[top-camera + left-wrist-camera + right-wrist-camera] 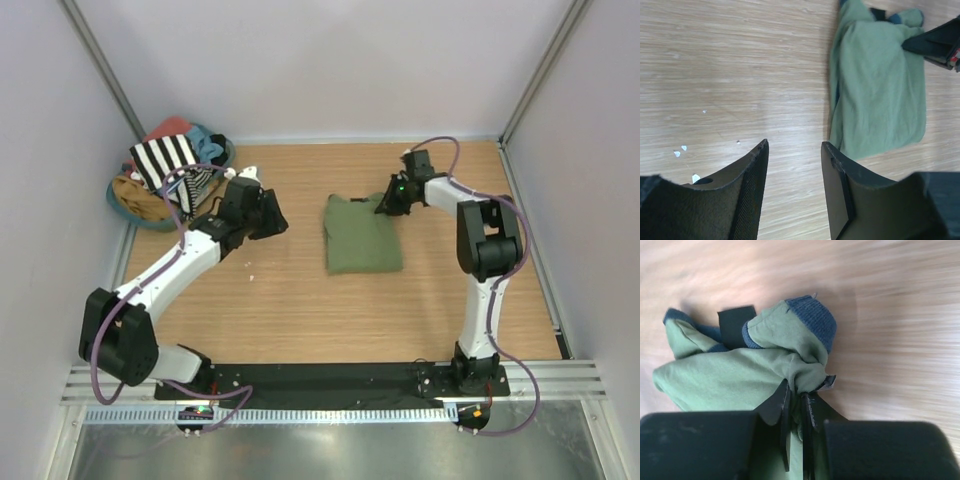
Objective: Fold and stack the tank tops
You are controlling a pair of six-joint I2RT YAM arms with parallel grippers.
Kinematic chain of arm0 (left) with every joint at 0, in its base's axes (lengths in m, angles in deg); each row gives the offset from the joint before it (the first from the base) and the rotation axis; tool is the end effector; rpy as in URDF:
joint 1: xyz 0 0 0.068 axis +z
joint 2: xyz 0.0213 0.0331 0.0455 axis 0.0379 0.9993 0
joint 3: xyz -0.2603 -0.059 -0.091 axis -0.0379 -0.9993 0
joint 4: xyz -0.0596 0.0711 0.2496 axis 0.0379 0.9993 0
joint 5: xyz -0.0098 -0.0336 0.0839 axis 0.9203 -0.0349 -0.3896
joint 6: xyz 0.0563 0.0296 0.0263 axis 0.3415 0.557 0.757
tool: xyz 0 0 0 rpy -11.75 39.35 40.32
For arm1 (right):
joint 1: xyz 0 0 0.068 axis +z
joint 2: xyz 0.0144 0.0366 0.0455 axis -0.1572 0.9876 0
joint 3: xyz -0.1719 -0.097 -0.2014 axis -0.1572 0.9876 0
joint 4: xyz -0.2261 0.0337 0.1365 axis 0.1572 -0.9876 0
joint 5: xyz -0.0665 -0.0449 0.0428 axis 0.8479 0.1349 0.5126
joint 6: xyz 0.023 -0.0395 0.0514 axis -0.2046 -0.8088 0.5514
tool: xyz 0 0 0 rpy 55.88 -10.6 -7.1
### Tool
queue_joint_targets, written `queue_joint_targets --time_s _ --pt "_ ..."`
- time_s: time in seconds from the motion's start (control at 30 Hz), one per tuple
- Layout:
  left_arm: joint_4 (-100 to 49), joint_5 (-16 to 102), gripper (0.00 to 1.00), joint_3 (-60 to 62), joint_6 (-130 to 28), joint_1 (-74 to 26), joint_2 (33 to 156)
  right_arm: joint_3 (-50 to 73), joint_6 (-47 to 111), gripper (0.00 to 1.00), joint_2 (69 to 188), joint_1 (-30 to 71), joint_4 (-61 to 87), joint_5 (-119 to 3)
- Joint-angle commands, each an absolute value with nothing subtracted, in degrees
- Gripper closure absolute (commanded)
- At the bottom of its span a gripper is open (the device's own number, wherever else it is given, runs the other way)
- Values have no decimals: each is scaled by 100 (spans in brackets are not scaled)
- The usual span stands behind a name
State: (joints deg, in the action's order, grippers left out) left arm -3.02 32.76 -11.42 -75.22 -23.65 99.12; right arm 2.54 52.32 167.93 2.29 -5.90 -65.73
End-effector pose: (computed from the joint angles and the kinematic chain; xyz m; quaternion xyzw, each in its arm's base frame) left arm 0.2935 -0.1400 0.2692 -0.0858 0.9038 -0.2012 0.3679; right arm 0.4564 0.1068 0.1454 0.0901 0.9427 0.2197 0.2342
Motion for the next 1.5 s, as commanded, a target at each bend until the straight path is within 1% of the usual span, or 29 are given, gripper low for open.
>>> queue_joint_targets --time_s 0.0,0.07,0.1,0.17,0.2,0.23,0.27,0.3,0.33,0.47,0.5,0.53,0.57,0.63,0.77,0.8,0.9,0.97,1.07,1.1,1.13,1.17,1.2,1.27,1.3,1.4,1.47 --pt "-507 3146 53 -1184 -7601 -2384 9705 493 5532 97 16301 -753 -405 -6148" --pt "-630 3260 53 -1219 -7707 -2376 9678 765 5725 97 16090 -1156 -344 -5893" --pt "-656 3330 53 -1236 -7733 -2384 9696 906 5857 97 15976 -1620 -205 -5814" --pt "-744 3445 53 -1263 -7795 -2376 9704 1494 6252 97 15528 -2141 42 -5612" --pt "-753 3454 53 -1280 -7804 -2384 9722 1713 6358 95 15335 -2596 278 -5507" --pt "-797 3454 53 -1333 -7813 -2385 9731 2125 6446 92 15011 -2827 358 -5384" --pt "-823 3437 53 -1368 -7830 -2376 9740 2303 6612 79 14825 -2994 429 -5104" --pt "-850 3410 53 -1403 -7839 -2376 9757 2452 6657 60 14693 -3126 534 -5032" --pt "-893 3393 53 -1456 -7848 -2384 9775 2637 6736 31 14465 -3267 509 -4752" --pt "-903 3261 52 -1535 -7892 -2376 9793 2744 7035 12 14139 -3260 325 -4355" --pt "-894 3252 52 -1570 -7892 -2376 9758 2727 7070 11 14059 -3260 89 -4050" --pt "-911 3208 51 -1588 -7892 -2376 9723 2709 7114 3 13972 -3268 -26 -3872" --pt "-903 3138 51 -1605 -7883 -2384 9679 2691 7150 0 13771 -3260 -202 -3627" --pt "-885 3033 51 -1667 -7874 -2384 9582 2682 7193 0 13532 -3260 -597 -3065" --pt "-780 2594 50 -1676 -7901 -2376 9397 2770 7089 0 12768 -3251 -949 -2702" --pt "-719 2340 49 -1641 -7927 -2367 9353 2796 6923 0 12479 -3233 -942 -2771" --pt "-596 2022 49 -1475 -8032 -2218 9256 2797 6738 0 12152 -2979 -968 -2930" --pt "-376 1829 49 -1325 -8085 -2026 9344 2796 6597 0 11959 -2751 -1003 -3298" --pt "-16 1591 48 -860 -8120 -1691 9484 2989 6473 0 11896 -2031 -496 -4097" --pt "89 1521 46 -806 -8138 -1612 9476 3129 6482 0 11923 -1533 -354 -4334" --pt "90 1460 41 -780 -8155 -1455 9467 3200 6499 0 11966 -1311 -205 -4528" --pt "82 1302 30 -745 -8182 -1366 9433 3244 6430 0 12089 -1047 101 -5139" --pt "82 1196 24 -727 -8208 -1269 9406 3315 6377 0 12185 -558 209 -5328" --pt "73 968 11 -613 -8235 -953 9406 3350 6167 0 12397 -36 324 -5391" --pt "116 984 11 -508 -8243 -682 9510 3376 6139 0 12450 357 359 -5400" --pt "257 1090 11 -25 -8497 -163 9905 3586 6087 1 12634 791 648 -5549" --pt "92 1299 11 169 -8970 75 10108 3884 6060 3 12705 1177 1113 -5558"
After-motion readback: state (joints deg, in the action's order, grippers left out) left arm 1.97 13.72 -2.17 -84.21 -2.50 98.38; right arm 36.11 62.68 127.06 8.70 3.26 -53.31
